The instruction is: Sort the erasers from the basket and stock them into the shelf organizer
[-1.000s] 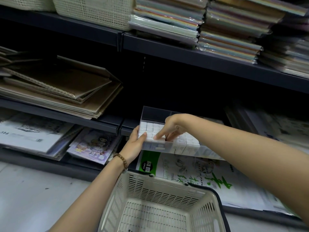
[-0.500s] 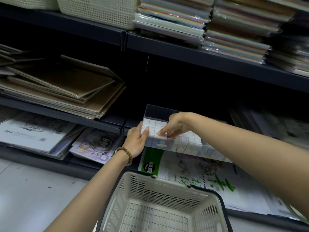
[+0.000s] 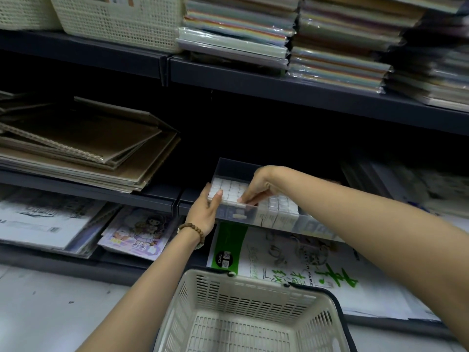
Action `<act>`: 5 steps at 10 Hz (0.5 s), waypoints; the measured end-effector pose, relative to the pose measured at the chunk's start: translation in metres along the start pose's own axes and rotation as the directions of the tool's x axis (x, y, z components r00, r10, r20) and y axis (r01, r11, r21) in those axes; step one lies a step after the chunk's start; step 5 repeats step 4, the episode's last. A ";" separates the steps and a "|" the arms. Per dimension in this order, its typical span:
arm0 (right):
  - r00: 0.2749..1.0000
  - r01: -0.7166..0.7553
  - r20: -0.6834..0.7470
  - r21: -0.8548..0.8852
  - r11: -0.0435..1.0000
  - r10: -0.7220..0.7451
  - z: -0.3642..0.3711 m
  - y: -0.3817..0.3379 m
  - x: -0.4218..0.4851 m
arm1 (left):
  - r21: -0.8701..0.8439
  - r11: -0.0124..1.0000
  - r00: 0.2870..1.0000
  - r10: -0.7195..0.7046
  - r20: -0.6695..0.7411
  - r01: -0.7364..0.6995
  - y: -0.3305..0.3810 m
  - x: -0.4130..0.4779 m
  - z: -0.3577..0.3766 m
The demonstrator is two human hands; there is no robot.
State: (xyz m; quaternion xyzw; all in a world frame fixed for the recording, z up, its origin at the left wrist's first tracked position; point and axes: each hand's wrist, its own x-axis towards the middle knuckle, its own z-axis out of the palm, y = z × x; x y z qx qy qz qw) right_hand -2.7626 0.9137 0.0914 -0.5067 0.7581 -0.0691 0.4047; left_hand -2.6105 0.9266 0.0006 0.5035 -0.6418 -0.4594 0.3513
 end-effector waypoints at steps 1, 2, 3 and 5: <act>0.999 0.011 -0.034 -0.004 1.000 -0.011 0.003 0.002 -0.006 | -0.013 1.000 0.999 -0.013 -0.032 0.013 0.003 -0.004 0.006; 0.995 0.058 -0.083 0.039 0.998 -0.055 -0.001 0.012 -0.017 | -0.035 0.999 0.999 -0.009 -0.041 0.008 0.004 -0.011 0.013; 0.973 0.197 -0.152 0.156 0.968 -0.174 -0.020 0.021 -0.055 | -0.055 0.998 0.996 -0.031 -0.085 0.027 0.013 -0.017 0.016; 0.819 0.568 -0.343 0.377 0.731 -0.460 -0.057 0.031 -0.115 | -0.123 0.992 0.988 -0.038 -0.151 0.019 0.013 -0.027 0.016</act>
